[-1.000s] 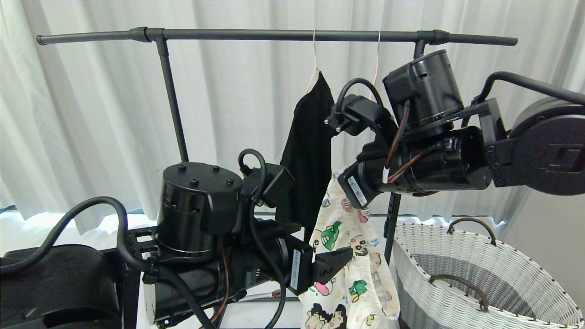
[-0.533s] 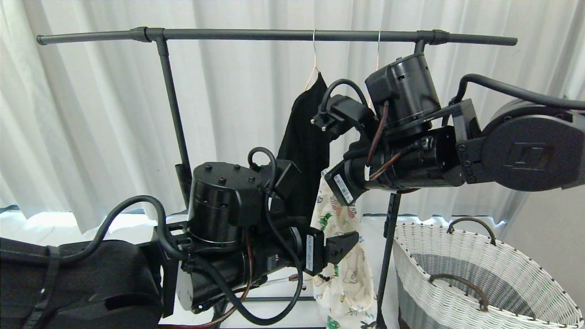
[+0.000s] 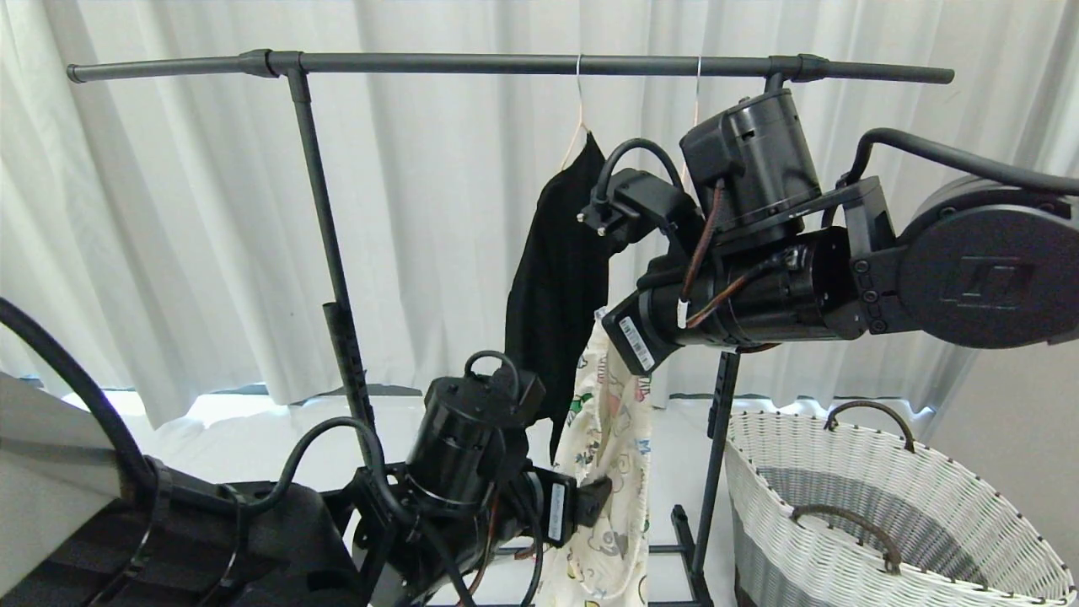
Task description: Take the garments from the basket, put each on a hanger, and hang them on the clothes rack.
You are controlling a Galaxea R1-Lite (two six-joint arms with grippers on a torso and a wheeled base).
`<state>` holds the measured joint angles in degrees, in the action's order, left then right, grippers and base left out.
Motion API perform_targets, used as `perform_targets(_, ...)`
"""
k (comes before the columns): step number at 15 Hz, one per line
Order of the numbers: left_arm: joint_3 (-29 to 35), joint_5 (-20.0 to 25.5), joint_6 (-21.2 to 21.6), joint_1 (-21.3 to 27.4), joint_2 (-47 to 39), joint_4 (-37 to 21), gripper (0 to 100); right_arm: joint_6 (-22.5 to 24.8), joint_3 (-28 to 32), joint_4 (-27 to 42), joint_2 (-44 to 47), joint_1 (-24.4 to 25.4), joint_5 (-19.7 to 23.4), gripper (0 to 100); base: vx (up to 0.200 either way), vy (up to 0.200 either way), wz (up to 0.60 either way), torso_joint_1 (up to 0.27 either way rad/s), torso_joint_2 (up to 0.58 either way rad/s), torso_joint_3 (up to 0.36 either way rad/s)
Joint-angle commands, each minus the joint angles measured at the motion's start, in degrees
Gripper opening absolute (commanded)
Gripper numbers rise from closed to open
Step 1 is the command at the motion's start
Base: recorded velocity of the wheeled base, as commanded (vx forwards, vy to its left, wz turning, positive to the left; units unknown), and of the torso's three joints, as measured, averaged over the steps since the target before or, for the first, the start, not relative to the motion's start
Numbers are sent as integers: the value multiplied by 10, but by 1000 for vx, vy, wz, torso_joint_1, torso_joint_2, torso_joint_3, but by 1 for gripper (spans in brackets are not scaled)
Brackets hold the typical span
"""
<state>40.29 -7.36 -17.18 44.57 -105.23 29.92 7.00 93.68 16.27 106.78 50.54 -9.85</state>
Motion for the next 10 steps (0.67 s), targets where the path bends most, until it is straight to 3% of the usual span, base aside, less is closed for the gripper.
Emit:
perform_targets(1,-47,-1,1,-2,7,1,100,0,-2,2,-10,-5,0,0,0,0,0,0,0,0)
perform_targets(9,-115,0,2,2,53,1,100,1,-21,2,-25,-29,-2,0,0,0,0,0,0,0)
perform_targets(10,-119,1,2,2,58,1,0,1,-32,2,-28,-30,-2,0,0,0,0,0,0,0)
